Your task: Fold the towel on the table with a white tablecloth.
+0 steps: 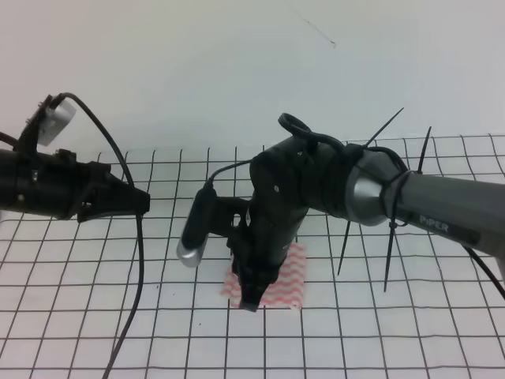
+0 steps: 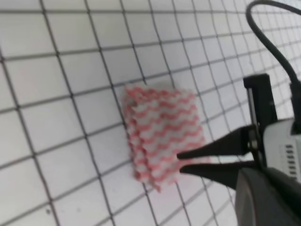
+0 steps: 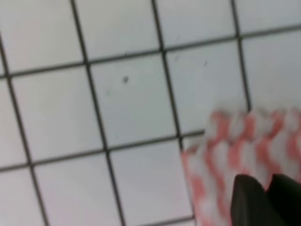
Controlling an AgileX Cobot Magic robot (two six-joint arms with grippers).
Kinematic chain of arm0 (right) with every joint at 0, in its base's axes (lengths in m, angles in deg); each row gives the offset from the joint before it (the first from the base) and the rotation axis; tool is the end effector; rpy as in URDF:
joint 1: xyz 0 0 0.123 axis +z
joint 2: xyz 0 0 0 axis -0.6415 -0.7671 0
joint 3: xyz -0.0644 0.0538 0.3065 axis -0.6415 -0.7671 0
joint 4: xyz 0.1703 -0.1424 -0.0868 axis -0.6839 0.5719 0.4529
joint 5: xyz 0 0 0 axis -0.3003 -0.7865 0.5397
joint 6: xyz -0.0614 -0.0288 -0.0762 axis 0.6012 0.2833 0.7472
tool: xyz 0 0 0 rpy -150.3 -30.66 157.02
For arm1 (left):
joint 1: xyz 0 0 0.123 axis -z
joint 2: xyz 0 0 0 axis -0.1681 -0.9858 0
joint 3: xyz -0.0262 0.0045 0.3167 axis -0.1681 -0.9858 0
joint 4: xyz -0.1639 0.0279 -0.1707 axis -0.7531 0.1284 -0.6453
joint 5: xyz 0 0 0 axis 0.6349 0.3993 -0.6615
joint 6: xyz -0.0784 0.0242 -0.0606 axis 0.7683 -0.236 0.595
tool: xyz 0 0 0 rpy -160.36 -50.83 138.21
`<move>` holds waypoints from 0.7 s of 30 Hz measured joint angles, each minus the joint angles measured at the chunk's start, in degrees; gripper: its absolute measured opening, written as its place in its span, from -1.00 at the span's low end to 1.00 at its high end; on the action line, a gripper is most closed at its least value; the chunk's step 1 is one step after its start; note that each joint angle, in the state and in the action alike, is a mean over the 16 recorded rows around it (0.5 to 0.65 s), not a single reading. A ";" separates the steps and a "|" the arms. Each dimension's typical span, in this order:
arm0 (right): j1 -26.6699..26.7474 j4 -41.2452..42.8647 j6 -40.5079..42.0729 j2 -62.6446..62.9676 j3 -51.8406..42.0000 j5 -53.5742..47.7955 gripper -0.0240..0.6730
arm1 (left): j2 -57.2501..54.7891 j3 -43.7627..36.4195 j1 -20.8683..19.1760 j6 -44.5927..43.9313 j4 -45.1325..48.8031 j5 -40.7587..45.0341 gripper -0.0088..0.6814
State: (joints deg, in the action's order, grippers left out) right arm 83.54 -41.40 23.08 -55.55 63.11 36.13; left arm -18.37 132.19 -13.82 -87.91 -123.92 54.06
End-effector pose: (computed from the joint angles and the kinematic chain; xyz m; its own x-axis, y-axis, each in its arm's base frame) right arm 0.3398 0.3316 0.2142 -0.1503 -0.9299 -0.3358 -0.9609 0.2173 -0.1717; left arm 0.3301 -0.0565 0.2919 -0.8820 -0.0310 -0.4702 0.3417 0.6448 -0.6837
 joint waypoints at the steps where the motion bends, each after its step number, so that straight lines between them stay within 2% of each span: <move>1: -0.18 0.69 -0.77 0.31 -0.01 -0.97 -0.56 | -0.20 0.00 0.20 0.25 -0.05 0.27 -0.98; 8: -2.99 3.21 -6.11 3.84 -0.04 -6.37 -0.56 | -2.74 0.00 2.78 2.00 -1.49 1.83 -0.98; 15: -6.99 1.23 -8.65 7.68 -0.06 -7.93 -0.69 | -6.87 0.00 6.92 3.80 -3.94 0.25 -0.97; 21: -9.00 -2.10 -7.75 9.51 -0.06 -8.34 -0.76 | -10.97 0.00 10.41 6.47 -4.98 -3.25 -0.82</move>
State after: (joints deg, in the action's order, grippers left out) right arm 74.54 -43.50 15.33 -46.04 63.05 27.79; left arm -29.34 132.19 -3.42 -81.45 -128.90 50.81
